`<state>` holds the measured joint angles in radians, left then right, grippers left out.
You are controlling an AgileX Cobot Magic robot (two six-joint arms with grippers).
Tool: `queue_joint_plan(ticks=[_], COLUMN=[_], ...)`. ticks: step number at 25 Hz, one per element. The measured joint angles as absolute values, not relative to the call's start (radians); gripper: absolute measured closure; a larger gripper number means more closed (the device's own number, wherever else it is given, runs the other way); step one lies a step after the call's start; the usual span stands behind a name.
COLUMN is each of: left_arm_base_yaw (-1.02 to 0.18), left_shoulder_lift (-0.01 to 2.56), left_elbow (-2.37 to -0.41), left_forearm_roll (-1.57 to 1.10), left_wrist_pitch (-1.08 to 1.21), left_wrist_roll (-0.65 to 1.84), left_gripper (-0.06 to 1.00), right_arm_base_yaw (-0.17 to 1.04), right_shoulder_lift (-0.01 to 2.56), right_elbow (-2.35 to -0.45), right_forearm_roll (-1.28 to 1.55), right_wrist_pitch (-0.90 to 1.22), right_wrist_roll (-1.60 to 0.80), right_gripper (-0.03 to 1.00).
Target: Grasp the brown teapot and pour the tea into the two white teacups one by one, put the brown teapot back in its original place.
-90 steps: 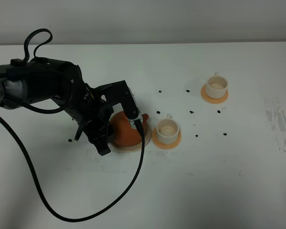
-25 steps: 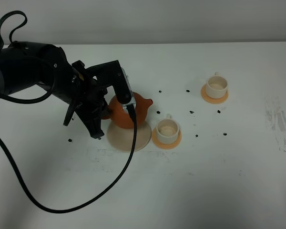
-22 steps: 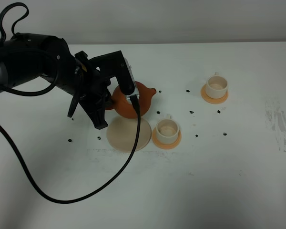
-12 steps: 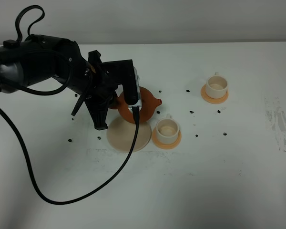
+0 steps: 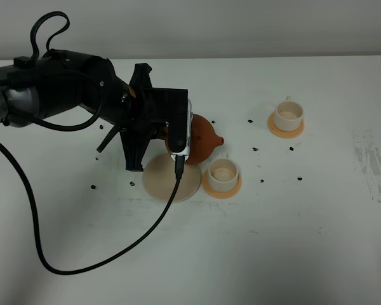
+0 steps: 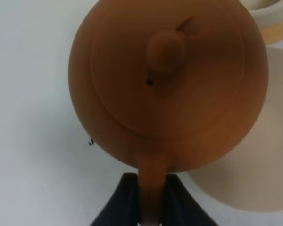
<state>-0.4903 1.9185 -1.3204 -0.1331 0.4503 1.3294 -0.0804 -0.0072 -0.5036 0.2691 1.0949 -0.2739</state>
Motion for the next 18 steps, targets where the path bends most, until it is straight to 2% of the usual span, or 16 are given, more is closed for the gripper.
queue_joint_plan(ticks=[18], left_arm_base_yaw=[-0.518], left_shoulder_lift=[1.919], left_elbow=[-1.322], left_forearm_roll=[-0.008], left_wrist_pitch=[0.413], left_wrist_roll=[1.435], left_gripper=[0.82], right_arm_base_yaw=[-0.080], right_shoulder_lift=[-0.007], right_elbow=[-0.504], right_forearm_roll=[0.269], right_wrist_pitch=[1.095], right_wrist_roll=[-0.274], right_gripper=[0.74])
